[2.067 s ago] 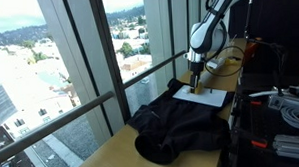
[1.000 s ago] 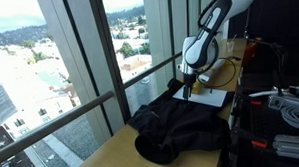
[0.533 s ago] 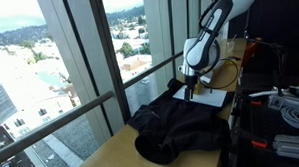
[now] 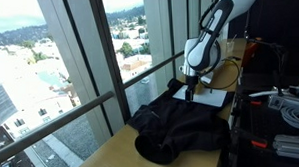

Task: Close the zipper of the black vest

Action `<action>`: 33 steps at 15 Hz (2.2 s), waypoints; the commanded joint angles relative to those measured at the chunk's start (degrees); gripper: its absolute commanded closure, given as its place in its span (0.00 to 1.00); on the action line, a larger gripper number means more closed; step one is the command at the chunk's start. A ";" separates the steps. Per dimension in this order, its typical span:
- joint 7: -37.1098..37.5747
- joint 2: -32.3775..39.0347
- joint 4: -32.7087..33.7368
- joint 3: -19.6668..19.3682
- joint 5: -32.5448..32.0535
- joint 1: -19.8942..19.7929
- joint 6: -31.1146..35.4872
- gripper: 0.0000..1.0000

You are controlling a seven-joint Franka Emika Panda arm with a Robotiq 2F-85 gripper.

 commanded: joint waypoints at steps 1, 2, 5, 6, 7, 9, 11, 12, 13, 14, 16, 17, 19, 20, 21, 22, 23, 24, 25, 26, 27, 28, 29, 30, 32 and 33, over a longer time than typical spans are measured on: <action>2.10 -0.35 -0.33 -0.38 -2.28 -0.17 1.53 0.56; 2.22 -0.33 -0.31 -0.46 -2.30 -0.08 1.56 0.64; 2.21 -0.46 -1.02 -0.39 -2.34 0.00 1.99 0.86; 2.21 -0.46 -1.09 -0.39 -2.38 0.05 2.06 0.93; 2.18 -0.49 -1.15 -0.36 -2.40 0.04 2.09 0.99; 2.16 -0.58 -1.13 -0.34 -2.45 0.03 2.01 1.00; 2.09 -0.69 -1.15 -0.32 -2.50 0.01 1.97 0.98; 2.11 -0.72 -1.10 -0.30 -2.51 0.03 1.91 0.98; 2.13 -0.73 -1.11 -0.29 -2.53 0.07 1.92 0.98; 2.16 -0.72 -1.12 -0.31 -2.61 0.16 1.91 0.98; 2.39 -0.61 -0.94 -0.42 -2.99 0.58 1.87 0.98; 2.55 -0.56 -0.82 -0.41 -3.27 0.77 1.82 0.98; 3.18 -0.37 -0.54 -0.37 -3.84 1.53 1.76 0.98; 3.54 -0.37 -0.67 -0.39 -4.29 1.98 1.89 0.98; 3.99 -0.17 -0.54 -0.35 -4.57 2.60 1.96 0.98; 4.31 -0.15 -0.53 -0.33 -4.78 3.13 1.95 0.98; 4.79 0.04 -0.38 -0.33 -5.07 3.81 1.99 0.98; 5.33 0.14 -0.17 -0.37 -5.44 4.38 1.87 0.98; 5.82 0.43 0.19 -0.39 -5.78 4.92 1.77 0.98; 6.34 0.43 0.33 -0.46 -6.20 5.45 1.58 0.98; 6.76 0.50 0.49 -0.49 -6.46 5.90 1.52 0.98; 7.15 0.60 0.71 -0.46 -6.59 6.36 1.41 0.98; 7.50 0.68 0.94 -0.43 -6.65 6.77 1.28 0.98; 7.90 0.75 1.17 -0.41 -6.77 7.26 1.17 0.98; 8.65 0.93 1.68 -0.24 -7.04 8.28 1.02 0.98; 9.00 0.88 1.85 -0.21 -7.14 8.77 0.86 0.98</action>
